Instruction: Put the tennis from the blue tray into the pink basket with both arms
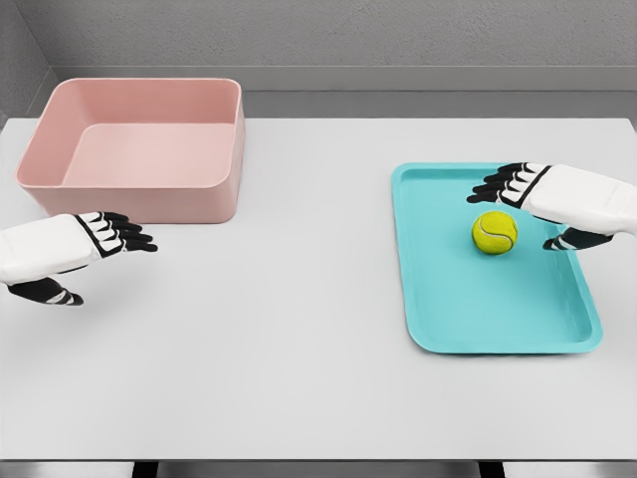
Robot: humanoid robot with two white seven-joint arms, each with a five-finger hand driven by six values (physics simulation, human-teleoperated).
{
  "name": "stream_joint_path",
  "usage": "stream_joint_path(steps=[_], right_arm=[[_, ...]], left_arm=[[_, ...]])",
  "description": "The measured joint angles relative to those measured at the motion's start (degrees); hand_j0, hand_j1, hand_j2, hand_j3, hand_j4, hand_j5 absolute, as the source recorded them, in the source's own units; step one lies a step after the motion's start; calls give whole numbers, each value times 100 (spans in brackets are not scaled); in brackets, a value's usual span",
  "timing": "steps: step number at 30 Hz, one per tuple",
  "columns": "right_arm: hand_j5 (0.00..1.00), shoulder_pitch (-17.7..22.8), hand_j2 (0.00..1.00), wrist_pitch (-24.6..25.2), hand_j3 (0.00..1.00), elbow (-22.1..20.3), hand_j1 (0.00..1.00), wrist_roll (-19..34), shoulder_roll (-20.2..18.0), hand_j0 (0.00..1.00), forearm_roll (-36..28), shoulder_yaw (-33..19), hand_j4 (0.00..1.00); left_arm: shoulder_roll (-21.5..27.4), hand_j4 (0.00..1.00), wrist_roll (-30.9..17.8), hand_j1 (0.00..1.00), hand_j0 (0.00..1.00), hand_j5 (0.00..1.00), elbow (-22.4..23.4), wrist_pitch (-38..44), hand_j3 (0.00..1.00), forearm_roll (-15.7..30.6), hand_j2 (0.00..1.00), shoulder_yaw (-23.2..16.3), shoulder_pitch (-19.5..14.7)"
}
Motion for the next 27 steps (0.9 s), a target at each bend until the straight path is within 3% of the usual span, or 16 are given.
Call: stream_joint_path(steps=[5,8,12,15,19,27], right_arm=[[100,-88,100,1,100,41,100,33,94,100,65,44,100],[100,-351,100,3,100,152,100,49,185,100,234,176,100],[100,-1133,100,5,100,653,100,430,550,100,428,637,100],[100,-1459,100,3,100,1047,100,589,810,100,580,1013,100],[100,-1828,100,1,100,1269,100,803,932,100,632,1421,100],[100,-2065,100,0,100,1337,100,915,860,100,639,1905,100]], left_arm=[[0,100,0,100,100,100,0,0,100,1,100,0,0],[-10,100,0,100,100,100,0,0,100,1,100,-1,-1],[-29,100,0,100,100,100,0,0,100,0,100,-1,-8],[-43,100,-2,100,100,100,0,0,100,-10,100,-2,-9],[-50,100,-2,100,100,100,0,0,100,-27,100,-2,-9],[2,100,4,100,100,100,80,0,100,4,100,34,-18]])
